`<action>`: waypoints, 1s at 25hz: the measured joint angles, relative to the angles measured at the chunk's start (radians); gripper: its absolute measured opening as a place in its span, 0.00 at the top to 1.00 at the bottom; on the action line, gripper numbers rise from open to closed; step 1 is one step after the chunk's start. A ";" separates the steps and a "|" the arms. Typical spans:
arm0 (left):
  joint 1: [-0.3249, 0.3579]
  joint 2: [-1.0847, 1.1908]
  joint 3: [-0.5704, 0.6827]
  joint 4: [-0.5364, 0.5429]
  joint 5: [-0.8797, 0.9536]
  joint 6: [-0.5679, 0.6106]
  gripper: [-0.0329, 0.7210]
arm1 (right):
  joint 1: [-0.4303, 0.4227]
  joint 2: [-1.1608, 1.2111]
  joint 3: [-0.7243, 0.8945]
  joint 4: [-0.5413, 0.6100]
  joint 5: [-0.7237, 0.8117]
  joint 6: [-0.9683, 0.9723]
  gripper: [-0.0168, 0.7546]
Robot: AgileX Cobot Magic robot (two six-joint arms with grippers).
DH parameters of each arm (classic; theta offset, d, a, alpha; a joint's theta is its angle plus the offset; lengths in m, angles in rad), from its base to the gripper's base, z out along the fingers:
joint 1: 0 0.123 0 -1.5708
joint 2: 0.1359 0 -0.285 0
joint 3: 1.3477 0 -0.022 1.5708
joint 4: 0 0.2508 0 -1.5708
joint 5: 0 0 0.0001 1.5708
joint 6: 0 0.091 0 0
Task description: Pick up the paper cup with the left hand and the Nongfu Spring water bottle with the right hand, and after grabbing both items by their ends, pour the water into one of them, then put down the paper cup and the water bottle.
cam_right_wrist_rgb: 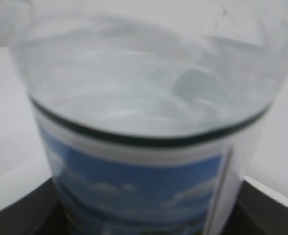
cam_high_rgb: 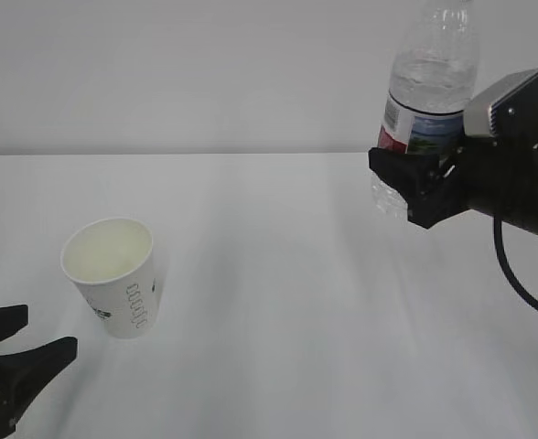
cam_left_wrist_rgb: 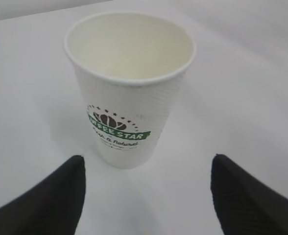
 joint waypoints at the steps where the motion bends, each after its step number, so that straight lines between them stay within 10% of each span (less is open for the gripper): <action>1: 0.000 0.000 0.000 0.007 0.000 0.000 0.19 | 0.000 -0.019 0.014 0.002 0.002 0.000 0.35; 25: 0.000 0.000 0.000 0.019 0.000 0.002 0.05 | 0.000 -0.190 0.143 0.004 0.083 0.029 0.35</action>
